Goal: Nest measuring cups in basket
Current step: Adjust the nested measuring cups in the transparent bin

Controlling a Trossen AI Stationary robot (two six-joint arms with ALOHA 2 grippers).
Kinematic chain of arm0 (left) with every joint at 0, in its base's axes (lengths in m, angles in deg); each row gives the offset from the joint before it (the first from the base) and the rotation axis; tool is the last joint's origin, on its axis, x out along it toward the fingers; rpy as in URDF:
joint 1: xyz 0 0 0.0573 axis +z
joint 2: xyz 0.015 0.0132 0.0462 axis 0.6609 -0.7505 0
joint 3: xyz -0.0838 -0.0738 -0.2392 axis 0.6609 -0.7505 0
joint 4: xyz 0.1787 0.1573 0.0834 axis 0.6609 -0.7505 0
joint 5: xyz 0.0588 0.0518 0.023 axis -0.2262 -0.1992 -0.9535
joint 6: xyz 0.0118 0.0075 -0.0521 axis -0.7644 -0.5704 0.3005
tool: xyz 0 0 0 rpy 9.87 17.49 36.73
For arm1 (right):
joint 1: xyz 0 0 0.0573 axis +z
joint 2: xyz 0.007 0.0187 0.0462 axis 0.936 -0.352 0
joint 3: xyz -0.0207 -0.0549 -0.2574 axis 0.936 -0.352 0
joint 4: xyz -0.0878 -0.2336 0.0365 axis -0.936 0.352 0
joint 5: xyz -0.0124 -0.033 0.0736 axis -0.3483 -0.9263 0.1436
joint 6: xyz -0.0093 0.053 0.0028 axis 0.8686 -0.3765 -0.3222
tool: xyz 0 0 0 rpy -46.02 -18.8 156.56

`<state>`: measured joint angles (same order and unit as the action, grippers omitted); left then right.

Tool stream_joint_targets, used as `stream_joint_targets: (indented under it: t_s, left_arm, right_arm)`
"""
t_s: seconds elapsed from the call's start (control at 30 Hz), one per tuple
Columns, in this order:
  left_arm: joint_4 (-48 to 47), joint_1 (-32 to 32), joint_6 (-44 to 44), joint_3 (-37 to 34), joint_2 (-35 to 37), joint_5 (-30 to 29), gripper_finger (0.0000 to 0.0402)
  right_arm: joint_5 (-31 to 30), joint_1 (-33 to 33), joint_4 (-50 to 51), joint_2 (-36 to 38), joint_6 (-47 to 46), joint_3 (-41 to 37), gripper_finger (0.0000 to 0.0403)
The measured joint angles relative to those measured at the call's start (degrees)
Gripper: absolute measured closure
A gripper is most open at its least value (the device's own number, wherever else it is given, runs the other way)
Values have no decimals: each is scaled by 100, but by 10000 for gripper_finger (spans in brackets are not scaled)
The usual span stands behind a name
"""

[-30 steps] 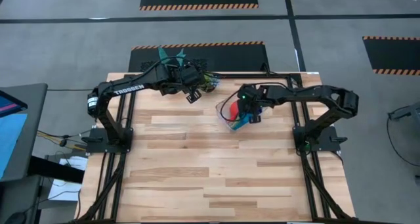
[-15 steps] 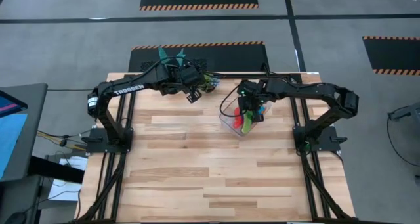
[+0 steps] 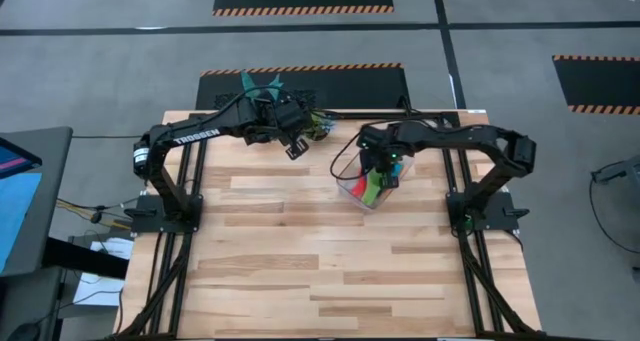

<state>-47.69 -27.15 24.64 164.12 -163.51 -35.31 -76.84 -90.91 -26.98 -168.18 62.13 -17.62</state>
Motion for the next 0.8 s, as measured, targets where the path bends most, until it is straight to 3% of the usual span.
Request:
stream_joint_targets:
  t_s: [0.33,0.8]
  left_arm:
    - [18,0,-1,0,0,57,288]
    - [-56,0,-23,0,-2,96,288]
  right_arm:
    - [-9,-24,926,-917,-169,1330,307]
    - [52,-222,1459,-31,-759,1512,247]
